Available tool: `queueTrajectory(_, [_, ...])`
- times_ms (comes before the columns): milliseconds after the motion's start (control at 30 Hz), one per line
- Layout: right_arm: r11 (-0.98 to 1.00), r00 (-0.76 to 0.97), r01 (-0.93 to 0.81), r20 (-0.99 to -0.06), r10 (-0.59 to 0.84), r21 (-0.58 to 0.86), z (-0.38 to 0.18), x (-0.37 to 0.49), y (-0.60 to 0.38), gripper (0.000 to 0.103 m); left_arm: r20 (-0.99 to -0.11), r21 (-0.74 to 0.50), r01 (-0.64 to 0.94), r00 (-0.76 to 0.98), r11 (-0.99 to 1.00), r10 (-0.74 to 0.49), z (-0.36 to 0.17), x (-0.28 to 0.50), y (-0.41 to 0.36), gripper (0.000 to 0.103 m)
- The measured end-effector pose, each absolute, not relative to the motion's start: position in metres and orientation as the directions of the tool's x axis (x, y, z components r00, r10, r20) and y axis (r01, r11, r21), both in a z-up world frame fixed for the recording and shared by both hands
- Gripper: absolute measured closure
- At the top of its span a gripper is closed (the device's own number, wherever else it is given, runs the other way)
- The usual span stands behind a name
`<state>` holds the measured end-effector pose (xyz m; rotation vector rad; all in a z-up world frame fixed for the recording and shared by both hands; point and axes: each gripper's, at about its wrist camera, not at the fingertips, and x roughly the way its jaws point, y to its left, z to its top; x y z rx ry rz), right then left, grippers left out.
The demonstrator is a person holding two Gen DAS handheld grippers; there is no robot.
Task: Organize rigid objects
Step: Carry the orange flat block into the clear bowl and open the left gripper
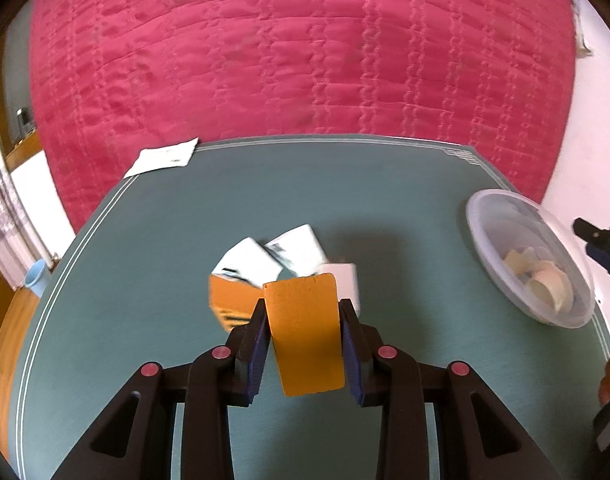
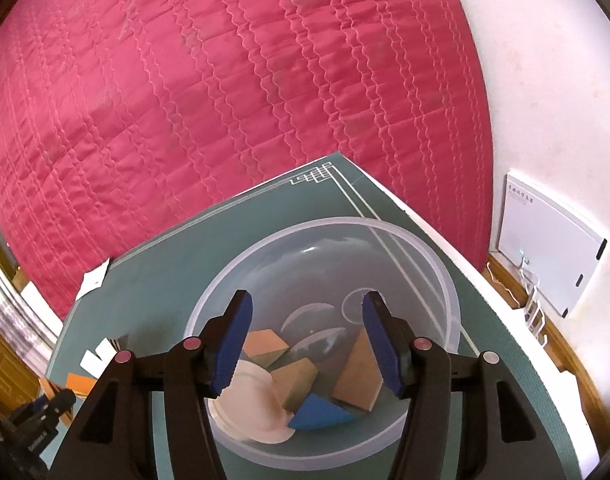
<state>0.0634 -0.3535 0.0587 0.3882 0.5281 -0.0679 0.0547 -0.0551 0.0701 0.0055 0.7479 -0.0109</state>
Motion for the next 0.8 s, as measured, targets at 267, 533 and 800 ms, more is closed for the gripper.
queueTrajectory(267, [0.951,0.859,0.141,-0.512,0.020,0.275,0.055,0.058,-0.340,0.044,-0.666,0.009,0.110,0.742,0.994,-0.076,0.082,0.065,-0.096,0.068])
queueTrajectory(533, [0.920,0.864,0.215,-0.503,-0.023,0.328,0.053,0.055,-0.358,0.044,-0.655,-0.028,0.243,0.729,0.970,-0.202,0.089,0.080,-0.135,0.068])
queueTrajectory(800, [0.889,0.872,0.274,-0.484,-0.070,0.366,0.055,0.050,-0.373,0.044,-0.652,-0.056,0.361,0.693,0.931,-0.308,0.088,0.095,-0.178,0.068])
